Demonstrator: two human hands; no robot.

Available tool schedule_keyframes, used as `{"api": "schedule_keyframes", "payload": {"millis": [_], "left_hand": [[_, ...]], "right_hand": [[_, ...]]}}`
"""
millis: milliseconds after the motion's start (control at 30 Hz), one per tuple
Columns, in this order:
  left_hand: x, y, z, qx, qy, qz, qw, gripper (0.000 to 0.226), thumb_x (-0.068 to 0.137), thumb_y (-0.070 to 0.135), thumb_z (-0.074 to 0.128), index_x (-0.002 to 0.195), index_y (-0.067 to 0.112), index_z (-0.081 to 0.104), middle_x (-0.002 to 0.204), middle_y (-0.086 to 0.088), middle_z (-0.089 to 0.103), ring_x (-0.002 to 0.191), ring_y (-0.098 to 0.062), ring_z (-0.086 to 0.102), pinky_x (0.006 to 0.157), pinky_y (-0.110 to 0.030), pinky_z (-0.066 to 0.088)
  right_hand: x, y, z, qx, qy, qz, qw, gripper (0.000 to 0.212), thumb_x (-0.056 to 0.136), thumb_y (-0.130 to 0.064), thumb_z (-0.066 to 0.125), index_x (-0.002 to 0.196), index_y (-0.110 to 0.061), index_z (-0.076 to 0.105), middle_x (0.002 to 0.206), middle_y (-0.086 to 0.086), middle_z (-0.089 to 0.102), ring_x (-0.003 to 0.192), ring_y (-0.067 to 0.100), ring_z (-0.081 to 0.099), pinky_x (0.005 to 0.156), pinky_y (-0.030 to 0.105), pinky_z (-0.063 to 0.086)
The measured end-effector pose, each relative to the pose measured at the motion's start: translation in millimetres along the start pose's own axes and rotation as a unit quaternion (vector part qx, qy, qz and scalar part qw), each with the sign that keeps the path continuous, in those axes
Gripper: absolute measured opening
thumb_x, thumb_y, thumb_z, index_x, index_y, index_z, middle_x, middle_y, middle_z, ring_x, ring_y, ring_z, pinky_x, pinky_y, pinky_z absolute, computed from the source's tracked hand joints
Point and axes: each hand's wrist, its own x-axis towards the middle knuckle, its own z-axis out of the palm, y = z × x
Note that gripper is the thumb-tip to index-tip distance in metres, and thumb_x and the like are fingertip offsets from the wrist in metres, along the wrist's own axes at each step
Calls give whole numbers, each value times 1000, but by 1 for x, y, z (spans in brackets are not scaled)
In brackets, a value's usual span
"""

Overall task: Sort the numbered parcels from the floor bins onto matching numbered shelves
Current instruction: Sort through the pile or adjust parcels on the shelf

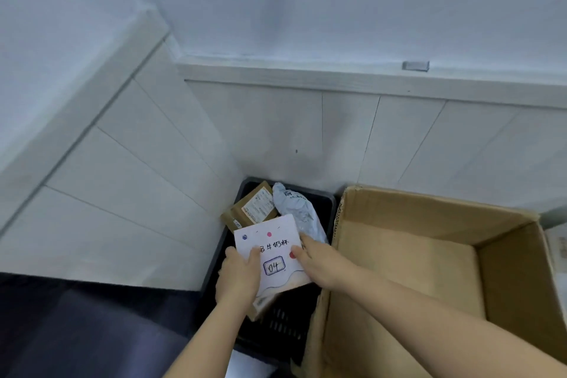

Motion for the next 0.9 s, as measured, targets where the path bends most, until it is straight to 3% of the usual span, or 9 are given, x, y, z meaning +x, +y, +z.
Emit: {"api": "schedule_keyframes", "payload": {"millis": [100, 167, 233, 367, 500, 633, 767, 833, 900], "left_hand": [[-36, 20, -19, -52, 28, 26, 998, 45, 95, 53, 44, 112, 12, 48, 110, -6, 61, 96, -28, 59, 88, -44, 49], [-60, 35, -31, -76, 42, 38, 995, 43, 94, 55, 43, 110, 15, 46, 107, -3, 62, 94, -27, 59, 89, -44, 49], [-82, 48, -43, -92, 58, 49, 993, 43, 93, 58, 43, 108, 18, 44, 107, -2, 62, 94, -28, 61, 88, -43, 49], [-127, 63, -70, -112, 72, 89, 987, 42, 92, 58, 45, 107, 19, 44, 108, -2, 61, 92, -26, 61, 82, -39, 49], [-169, 67, -100, -154, 67, 133, 977, 33, 93, 52, 52, 95, 20, 43, 93, 1, 65, 78, -10, 60, 65, -29, 46], [-206, 69, -127, -225, 69, 123, 964, 39, 94, 52, 50, 106, 16, 47, 86, 8, 60, 77, -8, 56, 62, -26, 38], [-237, 65, -144, -358, 57, 80, 928, 46, 94, 56, 48, 124, 22, 44, 111, -2, 60, 97, -19, 56, 71, -28, 43], [-256, 56, -148, -393, 81, 83, 912, 61, 89, 61, 51, 134, 22, 46, 116, -1, 62, 99, -18, 58, 78, -29, 47], [-281, 45, -153, -406, 119, 80, 903, 55, 93, 56, 49, 136, 22, 45, 114, 0, 60, 97, -17, 57, 76, -28, 44]], "right_hand": [[-38, -25, -23, 28, 39, -25, 999, 56, 103, -46, 31, 153, -22, 24, 152, 2, 40, 135, 21, 40, 107, 29, 32], [-62, -39, -37, 64, 66, -31, 995, 60, 101, -52, 31, 154, -29, 18, 153, 0, 39, 125, 18, 46, 112, 36, 32], [-86, -52, -48, 94, 89, -42, 991, 57, 100, -52, 33, 153, -36, 20, 146, -2, 46, 112, 18, 50, 108, 36, 37], [-142, -75, -66, 126, 116, -80, 982, 48, 102, -46, 36, 148, -34, 29, 131, -5, 56, 115, 14, 53, 99, 30, 41], [-186, -91, -76, 161, 127, -112, 972, 45, 100, -50, 38, 143, -35, 34, 126, -8, 60, 109, 8, 58, 88, 24, 47], [-214, -115, -82, 167, 107, -153, 968, 38, 102, -45, 36, 138, -34, 37, 116, -10, 61, 100, 2, 58, 73, 10, 44], [-239, -140, -80, 199, 55, -194, 959, 33, 103, -39, 39, 134, -29, 42, 113, -10, 61, 95, -2, 58, 56, 4, 44], [-251, -150, -76, 194, 24, -211, 958, 30, 103, -37, 39, 131, -28, 44, 114, -8, 62, 96, 2, 60, 57, 5, 46], [-260, -155, -71, 165, 1, -235, 958, 32, 103, -40, 38, 133, -31, 44, 119, -9, 63, 103, 6, 62, 69, 12, 50]]}}
